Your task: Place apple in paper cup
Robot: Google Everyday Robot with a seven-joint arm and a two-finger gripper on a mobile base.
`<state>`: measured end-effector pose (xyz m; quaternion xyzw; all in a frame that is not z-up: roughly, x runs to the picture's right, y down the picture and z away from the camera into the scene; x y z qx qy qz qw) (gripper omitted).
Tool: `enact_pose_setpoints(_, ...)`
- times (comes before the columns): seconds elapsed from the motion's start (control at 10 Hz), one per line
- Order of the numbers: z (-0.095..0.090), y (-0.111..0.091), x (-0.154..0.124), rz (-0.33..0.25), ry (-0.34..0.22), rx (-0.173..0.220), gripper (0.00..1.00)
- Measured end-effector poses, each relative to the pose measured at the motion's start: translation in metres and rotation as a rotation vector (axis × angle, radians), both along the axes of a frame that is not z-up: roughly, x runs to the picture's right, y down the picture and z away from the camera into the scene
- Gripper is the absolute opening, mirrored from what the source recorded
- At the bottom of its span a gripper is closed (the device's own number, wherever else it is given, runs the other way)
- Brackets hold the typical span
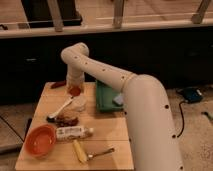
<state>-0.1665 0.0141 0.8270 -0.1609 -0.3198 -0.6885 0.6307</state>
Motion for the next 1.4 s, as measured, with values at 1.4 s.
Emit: enact_pose_setpoints(1.4, 0.0002, 0.0011, -0.0005, 0.003, 0.003, 0.000, 0.55)
